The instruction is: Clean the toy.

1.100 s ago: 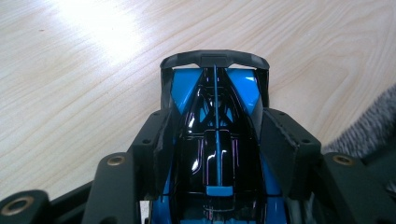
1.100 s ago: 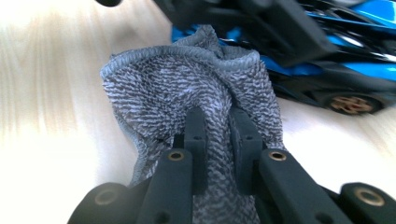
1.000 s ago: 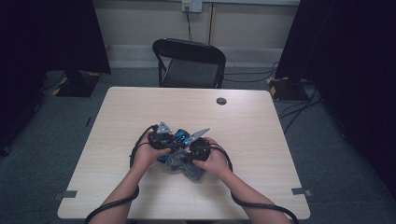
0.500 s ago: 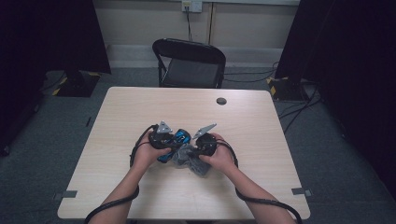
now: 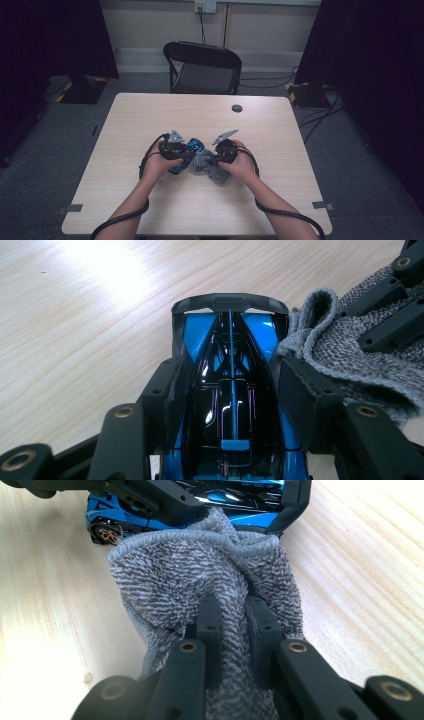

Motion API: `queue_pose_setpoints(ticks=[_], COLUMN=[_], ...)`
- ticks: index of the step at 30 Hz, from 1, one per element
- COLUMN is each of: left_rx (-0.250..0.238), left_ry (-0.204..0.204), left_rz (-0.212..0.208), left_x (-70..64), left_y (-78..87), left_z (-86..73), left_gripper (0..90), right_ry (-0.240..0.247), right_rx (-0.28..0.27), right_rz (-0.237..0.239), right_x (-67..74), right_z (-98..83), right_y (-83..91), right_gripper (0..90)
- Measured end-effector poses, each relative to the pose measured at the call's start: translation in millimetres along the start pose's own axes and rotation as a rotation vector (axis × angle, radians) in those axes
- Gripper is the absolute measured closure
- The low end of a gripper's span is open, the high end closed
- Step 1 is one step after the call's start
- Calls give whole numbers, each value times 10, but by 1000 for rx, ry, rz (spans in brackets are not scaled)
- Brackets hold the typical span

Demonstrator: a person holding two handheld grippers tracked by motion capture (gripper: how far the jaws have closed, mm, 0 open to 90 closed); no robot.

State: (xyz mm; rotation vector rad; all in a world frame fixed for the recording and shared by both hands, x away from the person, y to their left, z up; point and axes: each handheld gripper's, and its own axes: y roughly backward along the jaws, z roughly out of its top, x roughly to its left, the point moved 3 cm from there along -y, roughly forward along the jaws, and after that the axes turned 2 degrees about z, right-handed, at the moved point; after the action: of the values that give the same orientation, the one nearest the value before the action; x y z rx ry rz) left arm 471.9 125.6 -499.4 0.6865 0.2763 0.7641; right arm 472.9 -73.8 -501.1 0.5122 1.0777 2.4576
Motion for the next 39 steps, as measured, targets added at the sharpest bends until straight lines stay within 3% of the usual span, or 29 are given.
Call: queue_pose_setpoints(ticks=[25, 34, 39], left_rx=[-7, -3, -4], left_ry=[6, 7, 11], left_rz=[0, 0, -3], left_x=[-7, -7, -8], left_y=[-3, 0, -1], left_z=[-6, -5, -4], left_gripper=[449, 450, 449], right_ry=[-39, -73, -95], right_rx=[2, -14, -23], right_rz=[-40, -67, -108], right_x=[-170, -292, -388], right_z=[11, -19, -51], right_y=[36, 82, 139], right_gripper=[799, 799, 799])
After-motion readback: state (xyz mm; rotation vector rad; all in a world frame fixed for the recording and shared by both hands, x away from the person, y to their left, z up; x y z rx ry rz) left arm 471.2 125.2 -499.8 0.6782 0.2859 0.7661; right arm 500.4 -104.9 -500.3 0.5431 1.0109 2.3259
